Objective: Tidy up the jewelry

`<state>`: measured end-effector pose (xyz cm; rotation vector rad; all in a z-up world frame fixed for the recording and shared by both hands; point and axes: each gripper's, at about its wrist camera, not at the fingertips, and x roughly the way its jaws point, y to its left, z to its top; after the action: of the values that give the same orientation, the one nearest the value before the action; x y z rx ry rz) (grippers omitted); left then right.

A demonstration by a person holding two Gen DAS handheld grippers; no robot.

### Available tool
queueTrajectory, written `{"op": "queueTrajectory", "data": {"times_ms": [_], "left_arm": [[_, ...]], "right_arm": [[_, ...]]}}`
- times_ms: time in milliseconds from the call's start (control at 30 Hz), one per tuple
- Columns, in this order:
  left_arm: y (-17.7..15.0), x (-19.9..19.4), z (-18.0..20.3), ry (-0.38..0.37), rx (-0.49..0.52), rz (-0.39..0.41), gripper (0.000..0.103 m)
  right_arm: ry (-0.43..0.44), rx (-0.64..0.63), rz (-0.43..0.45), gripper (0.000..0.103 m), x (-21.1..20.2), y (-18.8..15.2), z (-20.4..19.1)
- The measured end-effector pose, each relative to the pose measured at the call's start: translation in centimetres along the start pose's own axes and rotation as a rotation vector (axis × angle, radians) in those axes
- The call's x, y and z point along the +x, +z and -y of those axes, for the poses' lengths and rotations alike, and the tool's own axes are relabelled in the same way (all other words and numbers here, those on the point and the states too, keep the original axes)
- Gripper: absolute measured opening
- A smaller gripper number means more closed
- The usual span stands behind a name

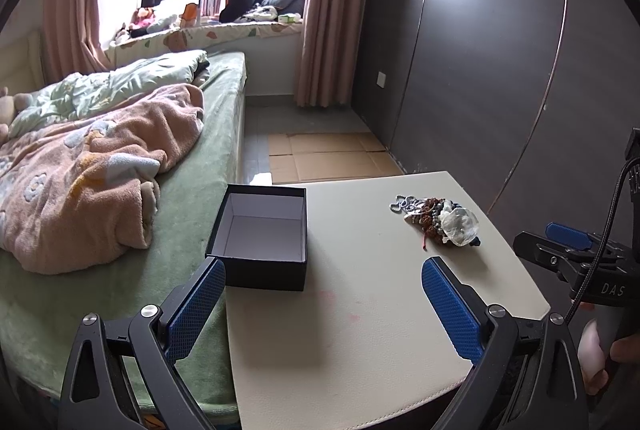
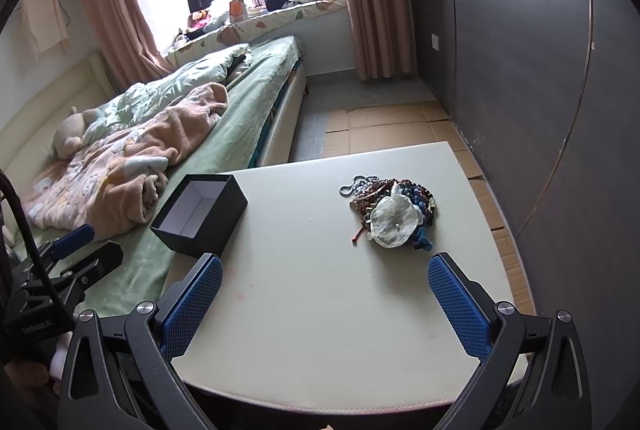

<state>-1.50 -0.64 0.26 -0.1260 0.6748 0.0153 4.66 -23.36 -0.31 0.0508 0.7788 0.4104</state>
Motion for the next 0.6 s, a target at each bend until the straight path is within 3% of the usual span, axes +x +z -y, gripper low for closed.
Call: {"op": "queueTrajectory", "data": {"times_ms": [600], "left_arm": [[0.3, 0.84, -0.22, -0.008, -0.02, 0.003, 0.099]], "right_arm": [[0.002, 0.018, 0.007, 0.103, 0.35, 0.2, 0.57]]}}
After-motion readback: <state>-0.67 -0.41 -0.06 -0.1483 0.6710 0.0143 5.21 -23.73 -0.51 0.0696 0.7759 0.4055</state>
